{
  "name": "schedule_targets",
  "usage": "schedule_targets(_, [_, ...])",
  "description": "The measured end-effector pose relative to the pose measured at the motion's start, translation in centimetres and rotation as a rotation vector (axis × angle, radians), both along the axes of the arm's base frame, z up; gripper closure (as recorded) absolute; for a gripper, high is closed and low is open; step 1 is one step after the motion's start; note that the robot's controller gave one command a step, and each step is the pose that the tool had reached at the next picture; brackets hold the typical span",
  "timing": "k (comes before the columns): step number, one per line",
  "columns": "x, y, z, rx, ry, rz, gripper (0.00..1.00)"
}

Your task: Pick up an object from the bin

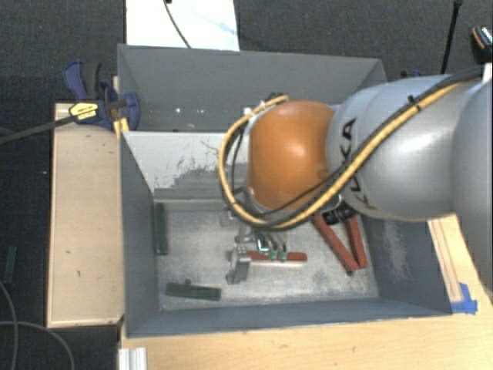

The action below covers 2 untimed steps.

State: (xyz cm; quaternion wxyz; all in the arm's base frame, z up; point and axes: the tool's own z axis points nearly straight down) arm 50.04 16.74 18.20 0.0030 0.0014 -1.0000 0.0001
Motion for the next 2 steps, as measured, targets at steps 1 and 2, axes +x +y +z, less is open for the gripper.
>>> schedule_targets(1, [0.75, -4.92, -11.46, 0.0, -0.001, 0.284, 0.0])
schedule_targets(2, [0.87, -4.74, -11.16, 0.002, -0.006, 0.28, 1.0])
